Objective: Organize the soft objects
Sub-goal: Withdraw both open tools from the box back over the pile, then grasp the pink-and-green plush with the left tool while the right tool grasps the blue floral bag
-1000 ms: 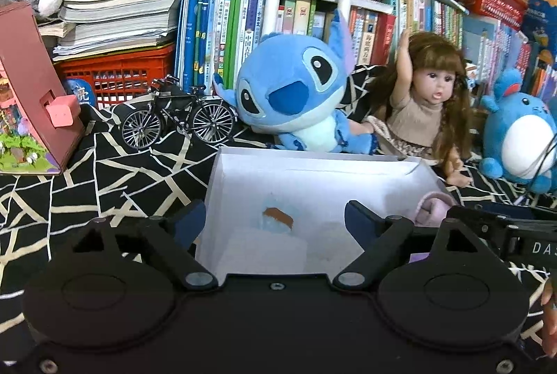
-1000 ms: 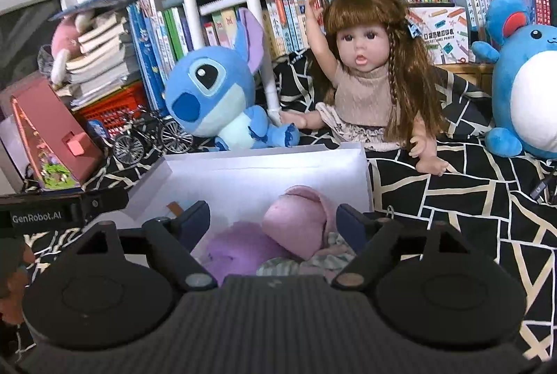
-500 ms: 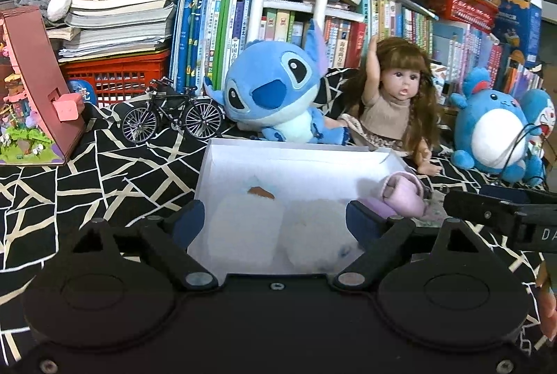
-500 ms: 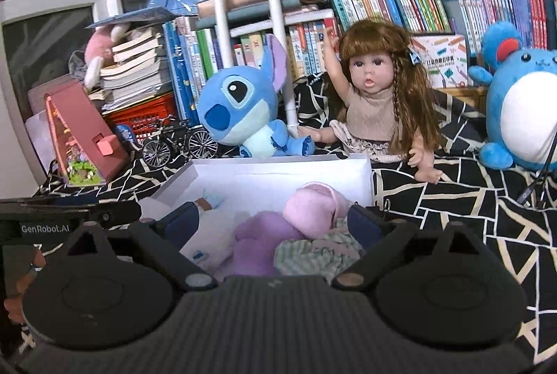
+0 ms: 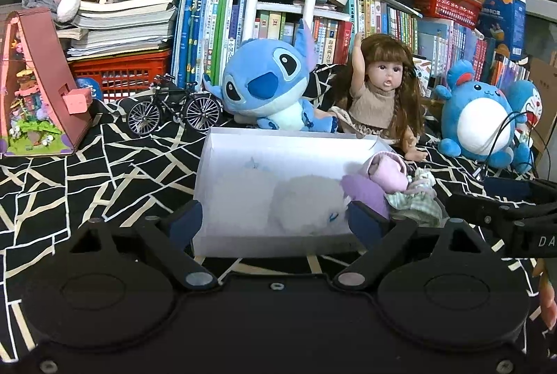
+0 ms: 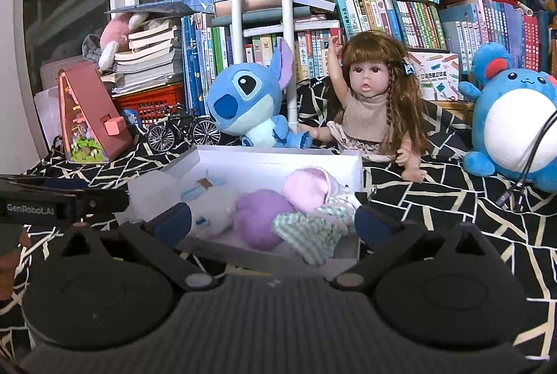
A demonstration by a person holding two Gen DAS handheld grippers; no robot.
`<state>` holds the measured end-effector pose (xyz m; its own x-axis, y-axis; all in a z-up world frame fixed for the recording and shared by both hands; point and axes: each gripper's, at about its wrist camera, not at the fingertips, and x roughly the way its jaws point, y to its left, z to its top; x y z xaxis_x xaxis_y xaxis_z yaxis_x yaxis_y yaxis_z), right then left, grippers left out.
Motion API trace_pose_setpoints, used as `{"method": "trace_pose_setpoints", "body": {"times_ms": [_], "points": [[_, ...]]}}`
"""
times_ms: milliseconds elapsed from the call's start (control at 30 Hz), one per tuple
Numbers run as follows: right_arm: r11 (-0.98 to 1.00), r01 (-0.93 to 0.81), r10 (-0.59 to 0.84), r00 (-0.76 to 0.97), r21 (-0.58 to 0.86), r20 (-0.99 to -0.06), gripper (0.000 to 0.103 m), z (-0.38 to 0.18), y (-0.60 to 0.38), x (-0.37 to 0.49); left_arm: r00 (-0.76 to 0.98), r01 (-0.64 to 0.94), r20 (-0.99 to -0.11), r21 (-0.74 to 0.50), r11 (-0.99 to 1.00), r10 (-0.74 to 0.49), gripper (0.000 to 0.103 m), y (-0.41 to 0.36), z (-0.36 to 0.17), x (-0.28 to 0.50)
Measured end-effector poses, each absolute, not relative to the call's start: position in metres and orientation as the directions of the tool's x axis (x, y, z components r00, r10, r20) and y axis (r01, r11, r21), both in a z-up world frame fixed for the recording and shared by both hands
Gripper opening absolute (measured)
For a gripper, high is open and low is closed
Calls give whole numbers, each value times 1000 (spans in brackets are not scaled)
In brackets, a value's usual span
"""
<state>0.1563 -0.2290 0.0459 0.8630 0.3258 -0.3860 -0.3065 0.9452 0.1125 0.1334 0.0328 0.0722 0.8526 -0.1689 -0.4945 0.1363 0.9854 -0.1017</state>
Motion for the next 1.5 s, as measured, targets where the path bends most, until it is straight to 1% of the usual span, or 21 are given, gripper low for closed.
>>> {"method": "trace_pose_setpoints", "body": {"times_ms": [500, 967, 1500], "points": [[947, -306, 317, 854, 94, -413, 103, 26, -231, 136, 847, 156, -507, -49, 987, -159, 91, 32, 55, 108], [947, -313, 310, 841, 68, -443, 103, 10, -224, 129, 828, 142, -540, -59, 988, -151, 91, 32, 33, 98], [946, -311, 317, 830, 91, -459, 103, 2, -225, 128, 815, 128, -563, -61, 990, -140, 92, 32, 23, 95]]}}
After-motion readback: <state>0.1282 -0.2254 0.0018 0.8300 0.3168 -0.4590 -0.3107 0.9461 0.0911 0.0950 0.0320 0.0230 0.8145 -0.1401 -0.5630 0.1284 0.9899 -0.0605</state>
